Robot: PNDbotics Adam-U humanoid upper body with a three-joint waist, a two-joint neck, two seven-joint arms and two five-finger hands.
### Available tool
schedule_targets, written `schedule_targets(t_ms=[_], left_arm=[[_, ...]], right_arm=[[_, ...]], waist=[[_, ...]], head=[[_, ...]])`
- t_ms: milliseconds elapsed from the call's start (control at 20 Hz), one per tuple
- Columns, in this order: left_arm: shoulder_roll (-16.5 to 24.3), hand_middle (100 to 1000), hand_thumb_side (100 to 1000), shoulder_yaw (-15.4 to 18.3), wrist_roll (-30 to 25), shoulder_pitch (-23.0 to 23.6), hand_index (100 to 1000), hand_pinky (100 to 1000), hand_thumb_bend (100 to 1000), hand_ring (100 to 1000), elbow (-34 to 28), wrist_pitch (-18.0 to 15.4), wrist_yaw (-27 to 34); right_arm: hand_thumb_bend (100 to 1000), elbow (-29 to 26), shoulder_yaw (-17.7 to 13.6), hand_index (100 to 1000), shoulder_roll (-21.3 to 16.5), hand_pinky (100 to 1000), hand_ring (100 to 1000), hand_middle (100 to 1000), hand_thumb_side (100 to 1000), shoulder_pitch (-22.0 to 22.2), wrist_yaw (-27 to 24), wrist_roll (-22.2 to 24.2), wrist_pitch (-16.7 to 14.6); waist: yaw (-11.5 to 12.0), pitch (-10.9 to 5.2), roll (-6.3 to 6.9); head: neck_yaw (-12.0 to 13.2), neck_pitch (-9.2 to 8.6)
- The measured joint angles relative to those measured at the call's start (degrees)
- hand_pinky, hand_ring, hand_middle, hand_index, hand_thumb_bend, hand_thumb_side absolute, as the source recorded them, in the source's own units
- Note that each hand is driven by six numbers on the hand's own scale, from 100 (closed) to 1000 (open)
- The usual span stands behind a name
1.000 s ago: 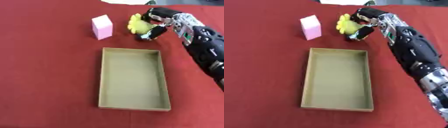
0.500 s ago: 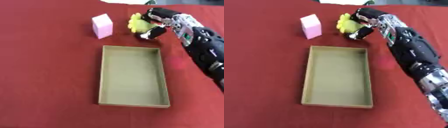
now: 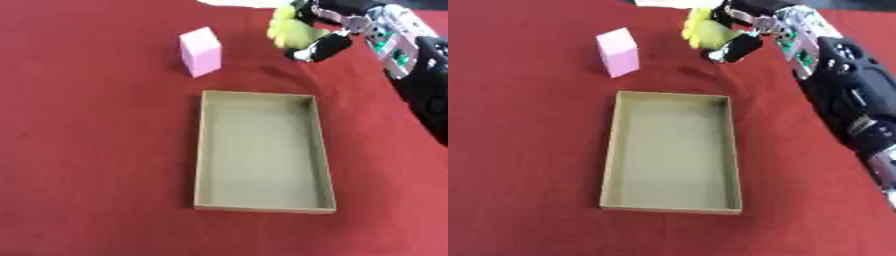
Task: Pick up objects on the table and place them in the box.
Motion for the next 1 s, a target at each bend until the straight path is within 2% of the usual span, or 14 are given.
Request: schedule_targets(t_ms=[50,100,150,350,450,650,1000], left_arm=[[0.0,602,732,0.0,-0.03,0.0,793,689,440,676,0.0,0.02,0.0],[0.0,602,731,0.0,-0.05,0.0,793,689,442,676,0.0,0.03,-0.01],[0.01,602,726,0.0,-0.07,0.0,793,689,436,676,0.0,0.03,-0.02],[0.06,602,726,0.01,-0.16,0.0,793,689,436,676,0.0,-0.03,-0.15],[0.07,602,725,0.01,-0.19,-0.01,793,689,437,676,0.0,-0.05,-0.19],[0.36,602,725,0.01,-0.28,-0.02,793,689,438,676,0.0,-0.14,-0.2],[0.51,602,725,0.0,-0.42,-0.04,793,689,438,676,0.0,-0.09,-0.2]], right_arm=[[336,-0.69,0.0,718,-0.2,716,610,478,540,0.01,-0.54,0.26,0.26],[398,-1.46,0.01,716,-0.46,715,607,475,630,0.09,-1.18,0.51,0.51],[325,-2.34,0.03,714,-0.79,715,605,474,542,0.29,-1.83,0.73,0.71],[319,-7.24,1.64,714,-2.66,718,607,476,535,0.97,-4.86,1.32,0.16],[325,-12.37,3.15,714,-4.35,718,609,479,536,2.07,-6.99,1.95,0.2],[323,-23.38,6.74,713,-7.32,715,609,483,545,3.95,-11.05,4.87,2.7],[305,-37.25,12.04,713,-9.11,715,606,481,549,6.33,-16.68,9.03,6.73]], waist=[[-0.14,-0.03,0.05],[-0.22,-0.06,0.13],[-0.23,-0.08,0.25],[-0.45,-0.14,0.29],[-0.66,-0.17,0.29],[-0.69,-0.26,0.29],[-1.07,-0.75,0.3]], head=[[0.0,0.01],[-0.01,0.02],[-0.01,0.04],[-0.01,0.11],[-0.01,0.12],[-0.01,0.13],[0.38,0.14]])
